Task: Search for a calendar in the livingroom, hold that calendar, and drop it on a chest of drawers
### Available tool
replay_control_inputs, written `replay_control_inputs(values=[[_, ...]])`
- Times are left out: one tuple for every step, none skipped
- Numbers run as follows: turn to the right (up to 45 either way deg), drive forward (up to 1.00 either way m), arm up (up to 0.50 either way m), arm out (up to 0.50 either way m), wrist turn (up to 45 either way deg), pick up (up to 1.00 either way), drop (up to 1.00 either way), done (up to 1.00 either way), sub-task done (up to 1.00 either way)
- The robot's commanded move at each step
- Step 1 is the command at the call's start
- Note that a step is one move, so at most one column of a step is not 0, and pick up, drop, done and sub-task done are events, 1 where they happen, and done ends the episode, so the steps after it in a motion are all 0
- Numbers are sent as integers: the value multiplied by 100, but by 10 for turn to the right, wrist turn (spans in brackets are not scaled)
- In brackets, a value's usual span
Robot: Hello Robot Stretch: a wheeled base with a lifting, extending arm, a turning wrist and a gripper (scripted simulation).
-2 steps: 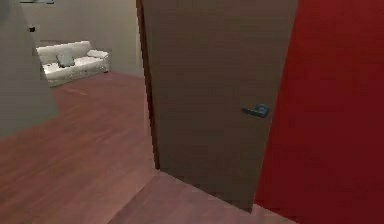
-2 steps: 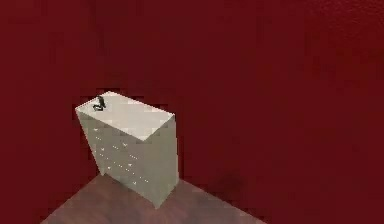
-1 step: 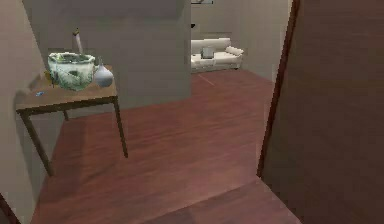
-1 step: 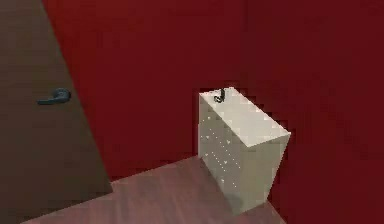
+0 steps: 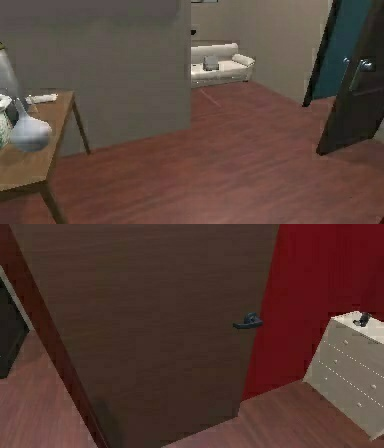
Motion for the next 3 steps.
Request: replay_control_inputs(values=[[-60, 0, 0, 0, 0, 0, 0, 0, 0], [0, 30, 0, 0, 0, 0, 0, 0, 0], [270, 0, 0, 0, 0, 0, 0, 0, 0]])
